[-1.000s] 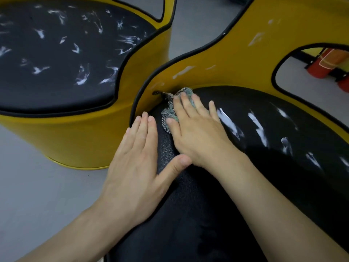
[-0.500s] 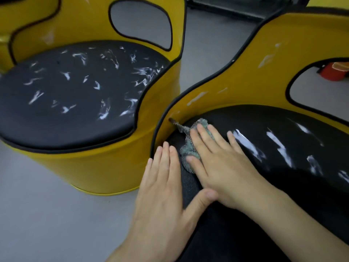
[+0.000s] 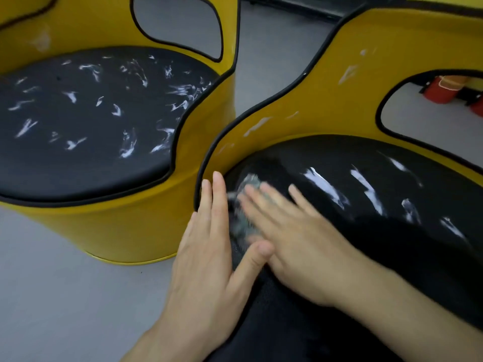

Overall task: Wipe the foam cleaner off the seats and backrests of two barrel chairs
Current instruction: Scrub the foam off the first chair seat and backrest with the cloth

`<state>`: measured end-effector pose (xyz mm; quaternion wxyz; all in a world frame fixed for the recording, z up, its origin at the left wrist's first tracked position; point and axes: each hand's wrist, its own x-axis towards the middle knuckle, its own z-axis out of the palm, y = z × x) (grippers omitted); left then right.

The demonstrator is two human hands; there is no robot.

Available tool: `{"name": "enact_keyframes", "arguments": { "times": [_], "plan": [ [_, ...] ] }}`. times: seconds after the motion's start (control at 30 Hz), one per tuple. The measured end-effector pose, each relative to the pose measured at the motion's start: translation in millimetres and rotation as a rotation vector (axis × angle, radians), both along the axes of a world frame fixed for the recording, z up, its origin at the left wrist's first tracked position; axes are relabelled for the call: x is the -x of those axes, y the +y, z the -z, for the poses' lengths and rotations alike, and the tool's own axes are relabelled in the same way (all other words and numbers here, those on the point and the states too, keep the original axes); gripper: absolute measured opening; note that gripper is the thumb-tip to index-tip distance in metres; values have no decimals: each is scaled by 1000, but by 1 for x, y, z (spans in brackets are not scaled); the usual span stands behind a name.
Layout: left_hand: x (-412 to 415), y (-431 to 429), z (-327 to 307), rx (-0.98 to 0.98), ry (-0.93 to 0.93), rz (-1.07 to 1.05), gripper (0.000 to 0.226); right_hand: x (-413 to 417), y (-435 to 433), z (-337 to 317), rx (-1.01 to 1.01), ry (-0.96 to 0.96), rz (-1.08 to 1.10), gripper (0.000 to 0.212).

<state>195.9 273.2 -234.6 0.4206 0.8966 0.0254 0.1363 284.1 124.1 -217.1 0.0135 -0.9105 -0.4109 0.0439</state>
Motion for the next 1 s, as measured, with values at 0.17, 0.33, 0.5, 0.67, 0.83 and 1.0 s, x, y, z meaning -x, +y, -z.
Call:
{"name": "enact_keyframes", "arguments": {
  "times": [0.17,0.33,0.5,0.67,0.83,1.0],
  "plan": [
    [0,-2,1,-33,5,-6,93,-62,33,-1,34,28,258,63],
    [0,0,2,7,-28,14,89,-9,27,-3,49,20,8,65],
    [0,-1,3,-37,-12,4,88,18,7,-3,15,130,-41,61],
    [-2,-3,4,-188,95,-10,96,-46,31,2,15,32,171,64],
    [3,-2,3,-352,243,-52,110,-31,19,3,-20,31,195,68],
    [7,-1,2,-388,299,-64,110,33,-36,-4,25,114,201,68]
  ]
}}
